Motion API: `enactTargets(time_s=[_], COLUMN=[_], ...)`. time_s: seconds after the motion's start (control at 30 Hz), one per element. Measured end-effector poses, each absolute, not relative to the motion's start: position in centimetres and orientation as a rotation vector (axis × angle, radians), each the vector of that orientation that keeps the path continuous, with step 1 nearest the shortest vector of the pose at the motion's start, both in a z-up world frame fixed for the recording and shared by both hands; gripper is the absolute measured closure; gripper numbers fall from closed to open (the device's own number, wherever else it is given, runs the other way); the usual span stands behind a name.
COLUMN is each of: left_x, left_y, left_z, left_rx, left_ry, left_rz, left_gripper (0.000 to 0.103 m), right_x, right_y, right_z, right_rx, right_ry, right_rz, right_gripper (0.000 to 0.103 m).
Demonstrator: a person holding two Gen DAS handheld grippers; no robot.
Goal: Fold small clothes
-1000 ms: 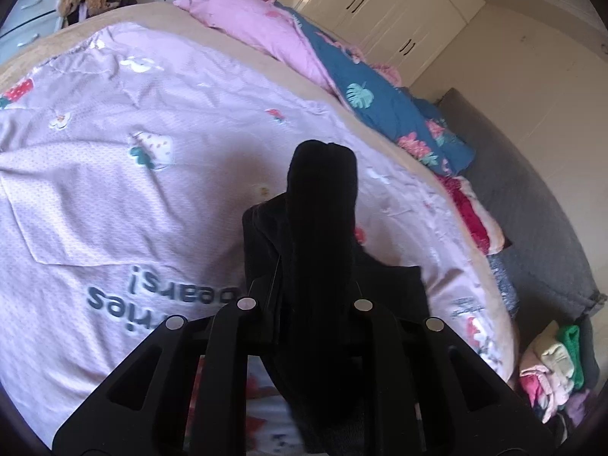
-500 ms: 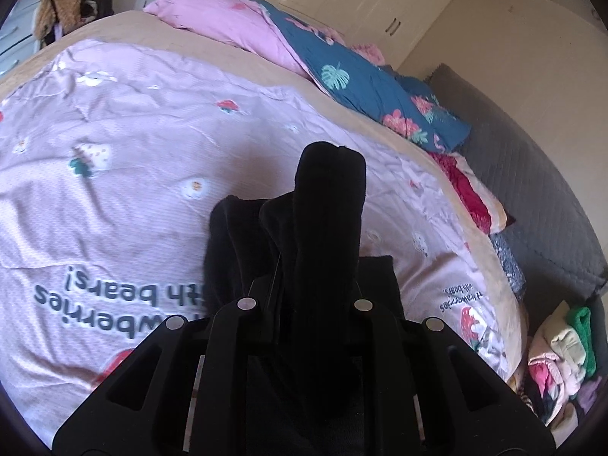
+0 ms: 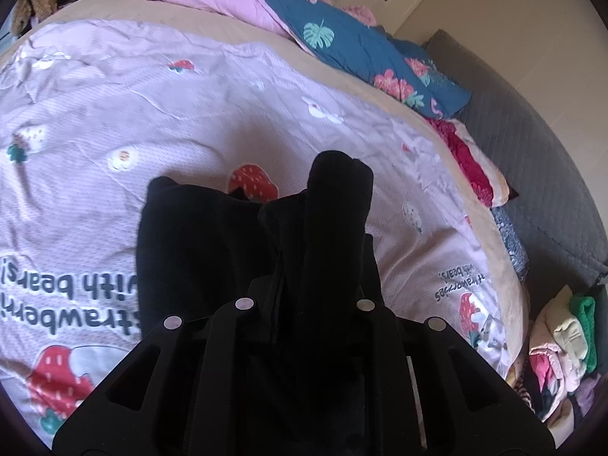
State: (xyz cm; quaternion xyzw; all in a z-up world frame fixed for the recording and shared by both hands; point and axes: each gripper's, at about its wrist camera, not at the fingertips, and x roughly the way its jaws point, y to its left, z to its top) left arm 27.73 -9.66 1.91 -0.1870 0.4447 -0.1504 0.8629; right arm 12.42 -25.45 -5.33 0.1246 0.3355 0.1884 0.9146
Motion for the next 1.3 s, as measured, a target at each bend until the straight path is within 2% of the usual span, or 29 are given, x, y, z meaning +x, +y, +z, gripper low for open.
enactTargets(time_s=[0.2,0.57,0.67,0.7,0.73,0.8,0.83,0.9,0.93,1.0,1.07,1.17,1.3], left_x=[28.5,30.4,30.6,30.6,30.6,30.4,30.3,29.9,29.5,28.7,27.7,25.9,23.3], left_y=[-11.5,-15.3,-15.8,-15.9,-16.0,-16.4,-16.5,-16.0,-15.4,-14.2,-12.9,-10.6,-7.9], left_z=[1.0,-1.4,-1.8,-1.8,-1.8,-1.6,-1.4,-0.6,-0.1,1.2,2.1,1.8,-0.8], left_rx=[-0.378,-0.324,-0.321,-0.332,-0.344,-0.32,-0.314,-0.357,-0.379,-0.381,-0.36,-0.29,-0.195], left_ry=[0.955,1.027,1.033,1.026,1.022,1.013,1.003,0.968,0.946,0.903,0.866,0.864,0.893], left_rz=[-0.318,-0.327,-0.349,-0.373,-0.396,-0.39,-0.392,-0.42,-0.427,-0.425,-0.408,-0.365,-0.286], left_gripper=[0.09,0.074,0.063,0.046,0.036,0.027,0.027,0.027,0.027,0.025,0.022,0.02,0.02], right_x=[13.0,13.7,14.2,14.1,14.0,13.9,13.8,13.6,13.4,13.3,12.7,12.3,14.2], right_y=[-27.3,-31.2,-32.4,-32.6,-32.6,-32.8,-32.8,-32.8,-32.8,-32.8,-32.9,-33.3,-33.2], right_z=[-6.0,-8.3,-9.3,-9.7,-9.6,-9.6,-9.3,-8.3,-7.5,-6.2,-4.8,-2.0,1.0], right_rx=[0.423,0.723,0.835,0.87,0.882,0.892,0.879,0.837,0.808,0.76,0.718,0.631,0.516], right_ry=[0.783,0.912,0.954,0.97,0.976,0.983,0.98,0.964,0.945,0.922,0.87,0.767,0.699], right_rz=[0.415,0.387,0.379,0.372,0.361,0.352,0.344,0.325,0.309,0.305,0.295,0.279,0.3], right_gripper=[0.096,0.093,0.09,0.09,0.09,0.089,0.087,0.075,0.072,0.054,0.051,0.034,0.031])
